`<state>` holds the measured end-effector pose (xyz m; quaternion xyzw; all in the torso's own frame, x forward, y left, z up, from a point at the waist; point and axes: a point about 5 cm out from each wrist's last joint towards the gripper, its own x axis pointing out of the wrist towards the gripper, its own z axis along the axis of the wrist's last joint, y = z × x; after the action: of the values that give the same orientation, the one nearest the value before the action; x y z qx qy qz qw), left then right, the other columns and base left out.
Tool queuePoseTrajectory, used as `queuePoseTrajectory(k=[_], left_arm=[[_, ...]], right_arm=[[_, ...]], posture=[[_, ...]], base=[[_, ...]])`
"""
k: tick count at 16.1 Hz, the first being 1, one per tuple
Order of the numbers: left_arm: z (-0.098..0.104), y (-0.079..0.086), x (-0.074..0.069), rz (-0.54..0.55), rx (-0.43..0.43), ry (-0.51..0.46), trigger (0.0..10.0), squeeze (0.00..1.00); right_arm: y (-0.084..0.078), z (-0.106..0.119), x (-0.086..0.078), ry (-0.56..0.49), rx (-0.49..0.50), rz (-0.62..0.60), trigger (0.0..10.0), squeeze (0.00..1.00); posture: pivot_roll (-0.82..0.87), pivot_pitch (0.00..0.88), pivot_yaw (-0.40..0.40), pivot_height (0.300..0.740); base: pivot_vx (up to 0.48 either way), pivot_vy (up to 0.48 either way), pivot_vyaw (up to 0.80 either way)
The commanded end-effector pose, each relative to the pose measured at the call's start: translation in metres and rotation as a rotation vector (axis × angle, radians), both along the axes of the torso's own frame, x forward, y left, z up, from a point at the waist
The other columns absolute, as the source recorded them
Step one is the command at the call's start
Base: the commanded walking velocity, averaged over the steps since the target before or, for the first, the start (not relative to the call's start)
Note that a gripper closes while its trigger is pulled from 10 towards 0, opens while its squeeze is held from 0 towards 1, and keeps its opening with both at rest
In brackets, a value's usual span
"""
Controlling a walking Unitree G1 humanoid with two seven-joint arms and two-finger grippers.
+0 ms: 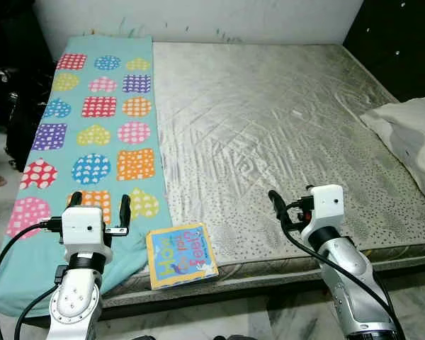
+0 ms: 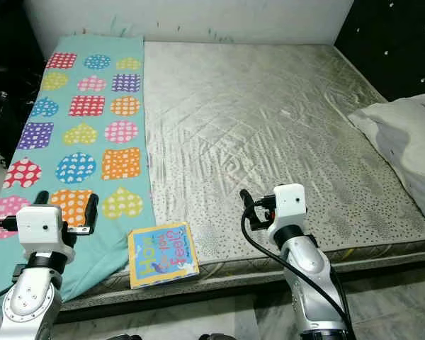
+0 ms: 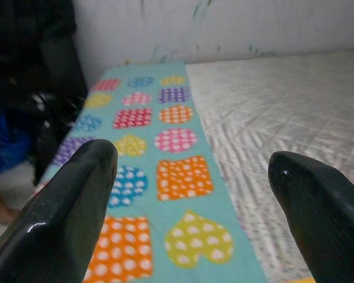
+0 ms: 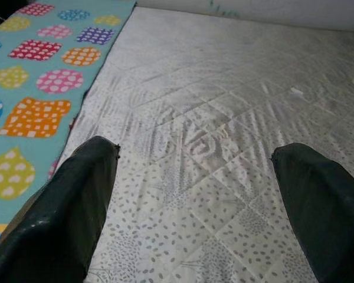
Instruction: Clean up the room
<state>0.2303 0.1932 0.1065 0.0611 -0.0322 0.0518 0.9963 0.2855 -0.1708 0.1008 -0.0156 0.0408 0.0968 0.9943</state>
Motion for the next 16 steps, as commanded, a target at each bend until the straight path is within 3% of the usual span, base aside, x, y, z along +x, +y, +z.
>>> queuePoseTrajectory(k=[1,7,16], left_arm=[[-0.0067,0.0012,-0.0016,0.006,-0.050,0.024,10.0,0.00],[-0.0116,0.0048,-0.0026,0.017,-0.101,0.035,10.0,0.00],[-0.0154,0.0068,-0.0031,0.039,-0.159,0.057,10.0,0.00]], right_arm=[[-0.0002,-0.0015,0.0004,0.003,-0.001,-0.003,10.0,0.00],[0.0035,-0.0051,-0.0013,0.016,-0.004,0.026,10.0,0.00],[0.0051,-0.0066,-0.0028,0.030,-0.001,0.053,10.0,0.00]], posture=[[-0.10,0.085,-0.078,0.740],[-0.10,0.086,-0.075,0.740],[-0.11,0.103,-0.084,0.628]], base=[[0.000,0.000,0.00],[0.000,0.000,0.00],[0.000,0.000,0.00]])
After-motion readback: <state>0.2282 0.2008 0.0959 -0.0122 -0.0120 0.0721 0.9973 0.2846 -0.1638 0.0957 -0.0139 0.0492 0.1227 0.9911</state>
